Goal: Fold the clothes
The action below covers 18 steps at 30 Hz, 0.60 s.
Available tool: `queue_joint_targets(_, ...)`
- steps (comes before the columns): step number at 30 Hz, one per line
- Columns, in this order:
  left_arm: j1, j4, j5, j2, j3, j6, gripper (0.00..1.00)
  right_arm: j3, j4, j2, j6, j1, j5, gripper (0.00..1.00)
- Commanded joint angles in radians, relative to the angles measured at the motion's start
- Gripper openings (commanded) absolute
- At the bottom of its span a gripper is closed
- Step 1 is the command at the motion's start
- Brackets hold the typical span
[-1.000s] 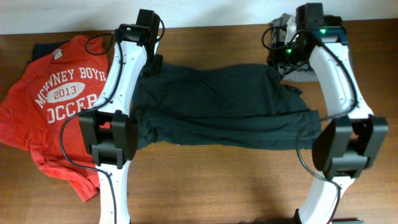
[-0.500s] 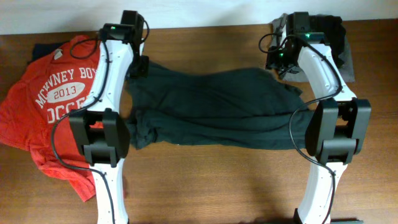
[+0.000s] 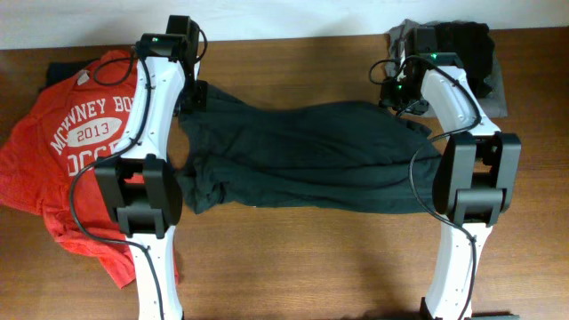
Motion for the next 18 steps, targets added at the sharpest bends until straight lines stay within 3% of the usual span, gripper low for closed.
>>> queue_joint_targets(1, 0.04, -0.018, -0.017, -0.042, 0.018, -0.044, 0.01, -0.007, -0.012, 0.039, 0.012, -0.004, 0.021, 0.58)
queue_joint_targets(6, 0.051, -0.026, -0.017, -0.042, 0.018, -0.044, 0.01, -0.009, -0.092, 0.051, 0.035, -0.004, 0.024, 0.31)
queue_joint_targets(8, 0.048, -0.024, -0.014, -0.042, 0.018, -0.043, 0.01, -0.009, -0.132, 0.051, 0.065, -0.004, 0.024, 0.16)
queue_joint_targets(9, 0.048, -0.024, -0.01, -0.042, 0.018, -0.044, 0.01, -0.013, -0.165, 0.051, 0.087, -0.003, 0.024, 0.04)
queue_joint_targets(18, 0.048, -0.025, -0.01, -0.042, 0.018, -0.044, 0.01, -0.013, -0.308, 0.051, 0.103, -0.003, 0.029, 0.04)
